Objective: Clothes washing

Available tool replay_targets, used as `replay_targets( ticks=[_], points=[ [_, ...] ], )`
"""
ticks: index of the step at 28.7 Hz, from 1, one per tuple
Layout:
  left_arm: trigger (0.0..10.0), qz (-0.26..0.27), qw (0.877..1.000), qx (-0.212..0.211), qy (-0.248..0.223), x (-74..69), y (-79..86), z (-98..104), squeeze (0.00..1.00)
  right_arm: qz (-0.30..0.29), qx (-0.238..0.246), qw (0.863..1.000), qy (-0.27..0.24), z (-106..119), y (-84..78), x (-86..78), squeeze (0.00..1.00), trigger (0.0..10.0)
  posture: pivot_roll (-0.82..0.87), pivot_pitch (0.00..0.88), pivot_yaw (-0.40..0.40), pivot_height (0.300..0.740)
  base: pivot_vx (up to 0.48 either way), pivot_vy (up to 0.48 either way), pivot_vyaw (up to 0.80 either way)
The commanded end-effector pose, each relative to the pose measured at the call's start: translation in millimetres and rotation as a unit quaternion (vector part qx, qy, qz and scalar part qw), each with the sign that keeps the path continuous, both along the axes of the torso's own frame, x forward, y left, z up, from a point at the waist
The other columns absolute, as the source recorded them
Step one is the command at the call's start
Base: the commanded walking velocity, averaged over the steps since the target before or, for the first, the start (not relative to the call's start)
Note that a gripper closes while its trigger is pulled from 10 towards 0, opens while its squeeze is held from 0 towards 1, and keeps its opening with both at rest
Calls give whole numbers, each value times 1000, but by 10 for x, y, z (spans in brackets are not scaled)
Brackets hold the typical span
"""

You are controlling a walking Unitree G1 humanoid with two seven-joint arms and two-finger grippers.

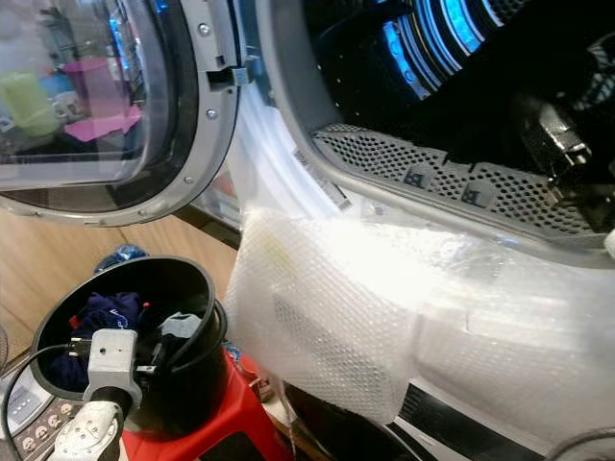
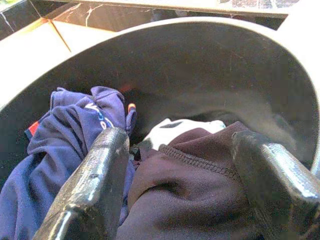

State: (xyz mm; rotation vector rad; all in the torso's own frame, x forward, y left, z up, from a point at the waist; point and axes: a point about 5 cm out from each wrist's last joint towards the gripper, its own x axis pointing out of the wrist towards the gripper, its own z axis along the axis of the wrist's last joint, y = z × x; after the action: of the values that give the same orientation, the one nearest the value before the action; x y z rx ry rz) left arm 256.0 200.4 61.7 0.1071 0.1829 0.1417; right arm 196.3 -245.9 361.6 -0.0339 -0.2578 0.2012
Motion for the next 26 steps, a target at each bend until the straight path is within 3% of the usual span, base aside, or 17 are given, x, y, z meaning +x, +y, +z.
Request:
replay_targets(
  ticks=[1,6,10,11,14,19,20,24,25,26],
  points=[
    [10000,-1,1000,-1,21,-39,6,-89,0,9,-14,1000,0,-4,27,-47,0,10000,-174,93,41,740,0,0,0],
    [10000,-2,1000,-1,21,-35,7,-86,0,68,-23,997,-19,-4,115,-107,0,10000,-172,91,41,740,0,0,0],
    [10000,-2,1000,-1,20,-33,8,-85,0,174,-36,983,-47,-36,320,-233,0,10000,-168,91,41,740,0,0,0],
    [10000,-3,1000,0,20,-30,7,-82,0,234,-21,970,-69,-39,469,-251,0,10000,-162,93,40,740,0,0,0],
    [10000,-2,1000,0,19,-32,8,-81,0,275,2,958,-86,-28,585,-248,0,10000,-151,90,37,740,0,0,0],
    [10000,4,1000,0,17,-50,28,-71,0,285,35,954,-85,-45,621,-194,0,10000,-141,90,36,740,0,0,0],
    [10000,4,1000,1,17,-51,32,-72,0,279,59,955,-83,-47,630,-126,0,10000,-138,90,37,740,0,0,0],
    [10000,6,1000,1,16,-43,34,-63,0,250,43,967,-32,-115,770,148,0,10000,-131,86,37,740,0,0,0],
    [10000,7,1000,1,14,-37,28,-57,0,236,53,970,-8,-129,864,307,0,10000,-128,85,36,740,0,0,0],
    [10000,7,1000,1,14,-37,28,-57,0,236,53,970,-8,-129,864,307,0,10000,-128,85,36,740,0,0,0]
  ],
)
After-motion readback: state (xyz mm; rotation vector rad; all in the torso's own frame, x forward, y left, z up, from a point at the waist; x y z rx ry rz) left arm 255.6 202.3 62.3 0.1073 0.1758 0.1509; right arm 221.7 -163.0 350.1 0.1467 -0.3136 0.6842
